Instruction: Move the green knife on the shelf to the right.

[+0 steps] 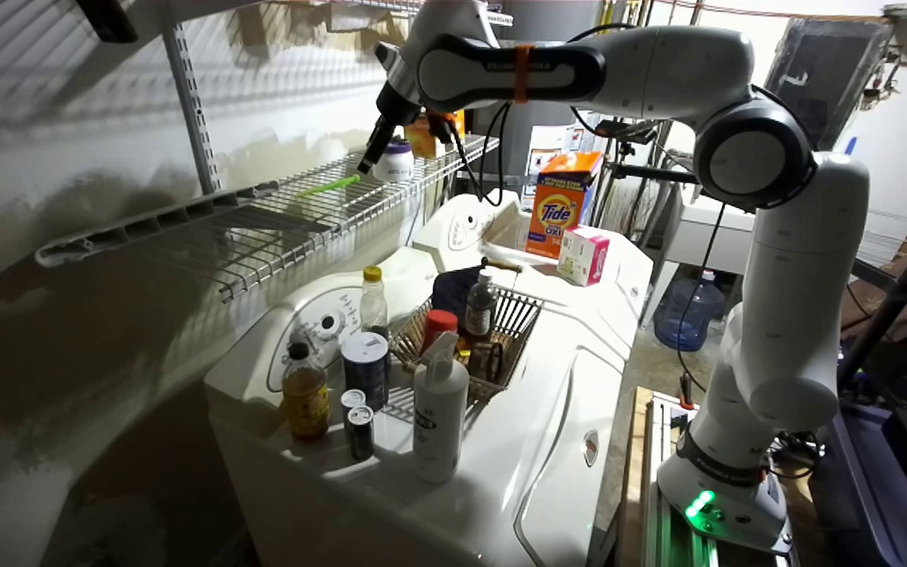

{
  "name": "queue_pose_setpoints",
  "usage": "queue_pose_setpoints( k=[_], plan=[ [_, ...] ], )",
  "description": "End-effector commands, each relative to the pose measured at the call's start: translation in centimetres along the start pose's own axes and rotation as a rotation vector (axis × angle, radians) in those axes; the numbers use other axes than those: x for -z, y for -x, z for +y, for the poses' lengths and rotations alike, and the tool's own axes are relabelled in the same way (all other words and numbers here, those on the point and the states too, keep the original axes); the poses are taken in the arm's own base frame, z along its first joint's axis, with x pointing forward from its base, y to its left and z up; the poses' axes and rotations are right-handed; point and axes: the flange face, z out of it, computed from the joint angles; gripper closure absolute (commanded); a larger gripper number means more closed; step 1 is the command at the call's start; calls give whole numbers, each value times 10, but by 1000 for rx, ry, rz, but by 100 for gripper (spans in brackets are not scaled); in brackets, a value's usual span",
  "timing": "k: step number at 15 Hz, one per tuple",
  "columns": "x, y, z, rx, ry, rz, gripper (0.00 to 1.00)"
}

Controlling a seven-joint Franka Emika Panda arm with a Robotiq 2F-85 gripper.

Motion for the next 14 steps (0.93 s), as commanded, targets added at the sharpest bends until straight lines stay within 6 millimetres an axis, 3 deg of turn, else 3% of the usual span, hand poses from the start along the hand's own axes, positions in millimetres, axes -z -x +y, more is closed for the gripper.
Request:
queue_pose_setpoints(
  k=[1,4,5,14],
  plan=[
    [3,23,-9,1,24,18,0],
    [3,31,-9,-7,30,31,0],
    [-4,19,-4,-8,14,22,0],
    [-1,26,-5,-12,17,28,0]
  ],
)
